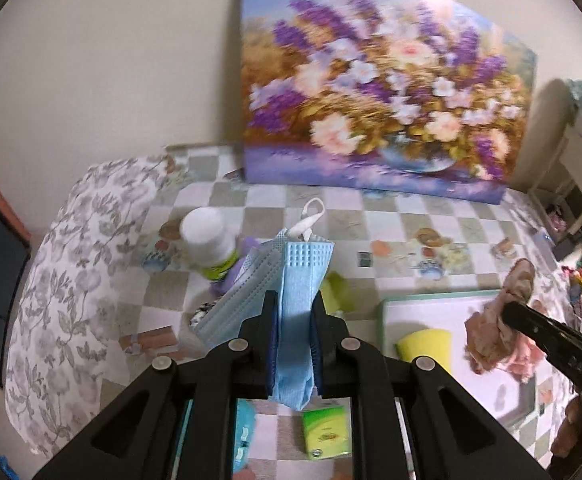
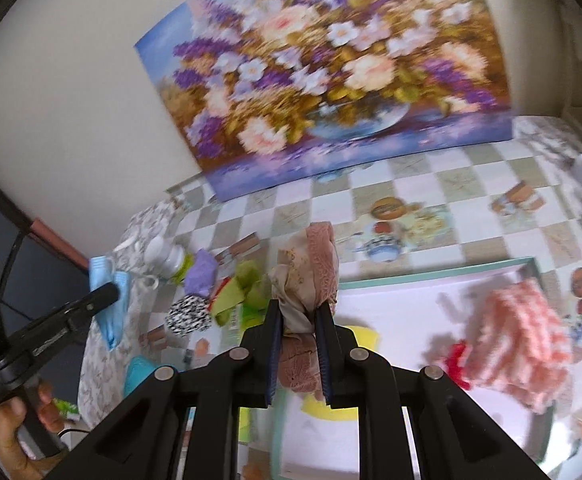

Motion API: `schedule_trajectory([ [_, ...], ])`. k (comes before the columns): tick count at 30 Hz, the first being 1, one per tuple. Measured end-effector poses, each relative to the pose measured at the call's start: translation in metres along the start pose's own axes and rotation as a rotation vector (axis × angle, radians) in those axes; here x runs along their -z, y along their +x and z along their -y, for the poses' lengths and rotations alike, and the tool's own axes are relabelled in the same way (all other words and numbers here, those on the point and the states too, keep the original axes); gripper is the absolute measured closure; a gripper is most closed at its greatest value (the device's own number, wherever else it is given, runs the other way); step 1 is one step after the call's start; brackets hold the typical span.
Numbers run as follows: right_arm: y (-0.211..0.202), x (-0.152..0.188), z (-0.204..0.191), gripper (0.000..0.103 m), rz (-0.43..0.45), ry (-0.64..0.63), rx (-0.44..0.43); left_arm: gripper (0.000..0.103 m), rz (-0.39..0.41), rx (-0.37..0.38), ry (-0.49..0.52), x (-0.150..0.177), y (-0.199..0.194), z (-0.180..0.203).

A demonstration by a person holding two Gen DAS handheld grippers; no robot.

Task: Organize soft objects
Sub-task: 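Carry the blue mask and pink cloth into the white tray while the right releases the cloth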

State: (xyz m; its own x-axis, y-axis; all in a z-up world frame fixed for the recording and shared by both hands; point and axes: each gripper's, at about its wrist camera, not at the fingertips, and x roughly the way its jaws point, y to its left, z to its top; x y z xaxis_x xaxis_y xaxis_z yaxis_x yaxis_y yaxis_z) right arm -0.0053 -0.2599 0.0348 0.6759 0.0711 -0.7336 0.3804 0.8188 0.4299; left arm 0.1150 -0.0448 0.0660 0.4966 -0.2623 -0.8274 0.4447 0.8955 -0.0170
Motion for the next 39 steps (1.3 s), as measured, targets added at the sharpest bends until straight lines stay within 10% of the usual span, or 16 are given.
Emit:
schedule_trajectory([
  [25, -0.054, 0.036, 0.083, 0.086, -0.012, 0.129, 0.291, 0.088, -0.158, 0.29, 0.373, 0.081, 0.007, 0.185],
  [39, 0.0, 0.057, 0.119, 0.085, -0.206, 0.188, 0.317, 0.088, -0.401, 0.266, 0.418, 0.124, 0.077, 0.227],
])
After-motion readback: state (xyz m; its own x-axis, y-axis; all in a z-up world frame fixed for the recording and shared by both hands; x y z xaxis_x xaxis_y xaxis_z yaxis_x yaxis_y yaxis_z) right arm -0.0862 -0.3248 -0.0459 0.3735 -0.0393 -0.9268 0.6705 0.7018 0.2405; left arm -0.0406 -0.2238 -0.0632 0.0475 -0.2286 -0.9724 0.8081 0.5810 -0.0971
